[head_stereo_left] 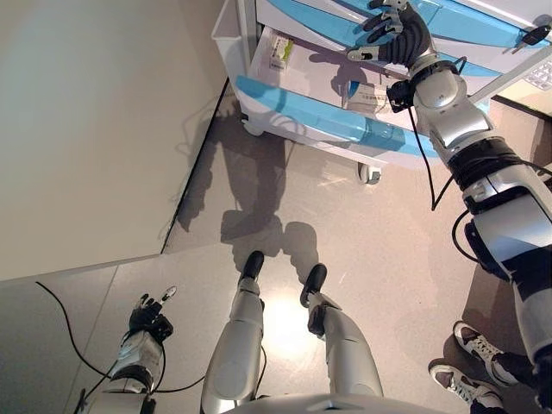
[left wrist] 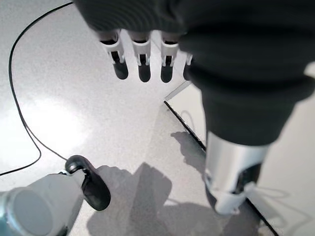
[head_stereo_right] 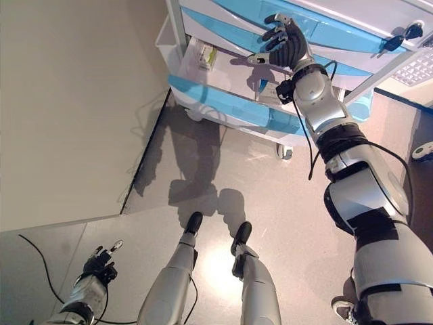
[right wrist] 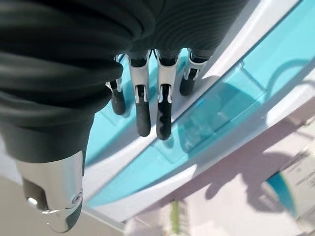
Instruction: Open the drawer and pick up the medicine
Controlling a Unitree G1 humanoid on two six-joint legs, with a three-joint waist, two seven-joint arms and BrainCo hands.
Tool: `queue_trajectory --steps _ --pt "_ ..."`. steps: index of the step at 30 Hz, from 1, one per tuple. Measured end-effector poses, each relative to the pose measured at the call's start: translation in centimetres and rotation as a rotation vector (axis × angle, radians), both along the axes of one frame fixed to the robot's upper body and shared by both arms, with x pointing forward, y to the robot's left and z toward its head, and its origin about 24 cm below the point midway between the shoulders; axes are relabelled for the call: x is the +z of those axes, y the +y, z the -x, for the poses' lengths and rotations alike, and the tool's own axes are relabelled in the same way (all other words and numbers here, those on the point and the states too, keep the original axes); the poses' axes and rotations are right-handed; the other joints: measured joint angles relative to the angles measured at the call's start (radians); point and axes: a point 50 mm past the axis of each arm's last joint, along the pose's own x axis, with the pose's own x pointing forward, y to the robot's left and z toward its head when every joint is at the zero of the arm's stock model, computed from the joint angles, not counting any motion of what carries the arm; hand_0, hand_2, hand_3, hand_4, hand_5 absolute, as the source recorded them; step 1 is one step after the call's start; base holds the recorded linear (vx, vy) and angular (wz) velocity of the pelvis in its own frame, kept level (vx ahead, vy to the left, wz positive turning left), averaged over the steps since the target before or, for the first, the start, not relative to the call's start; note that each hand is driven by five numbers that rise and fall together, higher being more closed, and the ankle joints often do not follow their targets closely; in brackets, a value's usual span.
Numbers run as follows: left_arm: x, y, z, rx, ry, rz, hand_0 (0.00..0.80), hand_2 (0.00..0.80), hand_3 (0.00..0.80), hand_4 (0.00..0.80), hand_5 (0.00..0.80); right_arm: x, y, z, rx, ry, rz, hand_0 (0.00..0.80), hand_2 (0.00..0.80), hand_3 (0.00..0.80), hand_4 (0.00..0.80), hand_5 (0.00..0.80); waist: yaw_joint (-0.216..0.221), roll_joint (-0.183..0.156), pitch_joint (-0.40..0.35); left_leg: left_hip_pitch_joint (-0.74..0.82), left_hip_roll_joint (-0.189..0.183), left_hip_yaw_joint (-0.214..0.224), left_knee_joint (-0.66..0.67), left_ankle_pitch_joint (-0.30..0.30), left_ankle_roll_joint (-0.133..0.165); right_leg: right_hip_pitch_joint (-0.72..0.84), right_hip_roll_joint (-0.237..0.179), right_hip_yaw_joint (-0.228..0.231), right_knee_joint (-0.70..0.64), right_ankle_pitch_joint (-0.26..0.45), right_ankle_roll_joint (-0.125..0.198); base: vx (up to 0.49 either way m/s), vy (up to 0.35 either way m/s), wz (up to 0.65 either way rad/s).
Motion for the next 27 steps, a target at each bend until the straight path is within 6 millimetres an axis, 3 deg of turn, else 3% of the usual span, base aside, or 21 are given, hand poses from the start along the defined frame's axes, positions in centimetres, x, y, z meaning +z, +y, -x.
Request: queue_trajectory --steps 9,27 --pt "0.5 0.0 -0.8 -0.045 -0.011 -0.022 0.000 0.000 0.000 0.000 0.000 -0.5 -1.5 -0.5 -0.148 0.030 0.181 0.000 0.000 0.000 0.000 0.000 0.010 -0.005 -0.003 -0.013 -0.008 -0.031 -0.015 0.020 -0.004 -0.003 -0.005 -0.014 -0.011 0.002 0.001 -0.003 -0.012 0.08" --pt "0.7 -0.3 -1.3 -0.072 -0.019 -0.026 0.000 0.000 0.000 0.000 0.000 -0.2 -2.4 -0.2 -0.173 -0.005 0.109 0.000 0.000 0.000 0.000 0.000 0.009 -0.005 -0.002 -0.037 -0.024 -0.036 -0.016 0.033 -0.001 -0.029 -0.020 -0.013 -0.004 0.003 0.003 -0.001 -0.002 0.02"
